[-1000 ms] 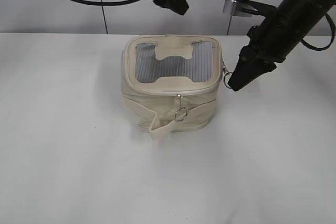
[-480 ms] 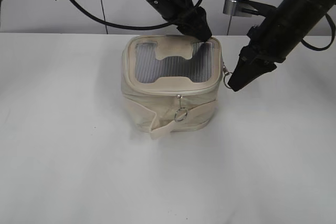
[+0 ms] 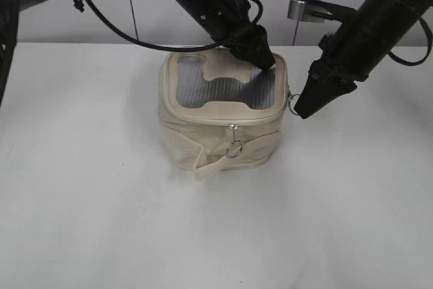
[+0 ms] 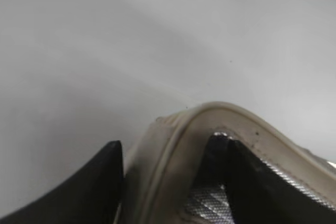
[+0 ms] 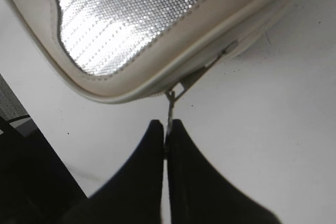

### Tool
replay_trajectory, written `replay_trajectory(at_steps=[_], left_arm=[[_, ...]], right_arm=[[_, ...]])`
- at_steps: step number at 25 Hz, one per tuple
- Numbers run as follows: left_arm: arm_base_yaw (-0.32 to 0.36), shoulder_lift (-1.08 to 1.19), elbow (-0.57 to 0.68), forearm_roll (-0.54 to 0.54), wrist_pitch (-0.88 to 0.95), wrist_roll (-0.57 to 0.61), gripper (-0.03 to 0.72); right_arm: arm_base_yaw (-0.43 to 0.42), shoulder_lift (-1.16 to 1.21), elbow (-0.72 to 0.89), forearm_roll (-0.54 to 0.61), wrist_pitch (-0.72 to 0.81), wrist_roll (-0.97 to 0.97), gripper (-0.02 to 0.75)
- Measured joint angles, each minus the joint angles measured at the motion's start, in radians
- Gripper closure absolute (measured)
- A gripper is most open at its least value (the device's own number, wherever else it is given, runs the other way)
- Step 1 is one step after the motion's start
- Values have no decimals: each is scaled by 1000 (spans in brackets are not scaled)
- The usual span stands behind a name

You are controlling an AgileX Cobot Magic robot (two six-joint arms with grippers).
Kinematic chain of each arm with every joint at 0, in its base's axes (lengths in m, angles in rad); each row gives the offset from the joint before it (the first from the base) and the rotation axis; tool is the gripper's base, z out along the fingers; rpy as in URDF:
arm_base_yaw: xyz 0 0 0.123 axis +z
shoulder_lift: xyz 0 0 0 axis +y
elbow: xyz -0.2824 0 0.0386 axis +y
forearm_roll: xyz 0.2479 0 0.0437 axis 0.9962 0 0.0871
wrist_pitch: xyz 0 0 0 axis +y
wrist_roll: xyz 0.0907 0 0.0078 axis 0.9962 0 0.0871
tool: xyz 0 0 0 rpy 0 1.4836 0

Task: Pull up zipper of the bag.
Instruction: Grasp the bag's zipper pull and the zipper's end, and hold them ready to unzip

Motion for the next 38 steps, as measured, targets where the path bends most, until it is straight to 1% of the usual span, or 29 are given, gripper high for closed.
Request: replay_trajectory(at_steps=[1, 2, 7, 8, 14, 21, 24, 28, 30, 36, 38], left_arm=[[0, 0, -1, 0, 5, 0, 267], [0, 0, -1, -1, 8, 0, 312], [2, 0, -1, 10, 8, 25, 589], [2, 0, -1, 10, 8, 31, 617], [2, 0, -6, 13, 7, 39, 617], [3, 11, -56, 37, 48, 19, 624], [3, 11, -58, 44, 53, 9, 624], [3, 11, -62, 53, 55, -7, 627], [4, 11, -62, 53, 54, -18, 627], [5, 11, -62, 53, 54, -31, 633], [5, 11, -62, 53, 55, -32, 633]], right_arm=[[0, 0, 0, 0, 0, 0, 729], [0, 0, 0, 0, 1, 0, 729], [0, 0, 0, 0, 1, 0, 729], [0, 0, 0, 0, 2, 0, 729], [0, 0, 0, 1, 5, 0, 729], [10, -30, 0, 13, 32, 0, 729], [47, -43, 0, -11, 31, 8, 729], [123, -47, 4, -89, 36, 67, 729], [157, -47, 14, -109, 40, 96, 729], [249, -52, 30, -107, 45, 113, 729], [290, -52, 30, -107, 15, 114, 729]])
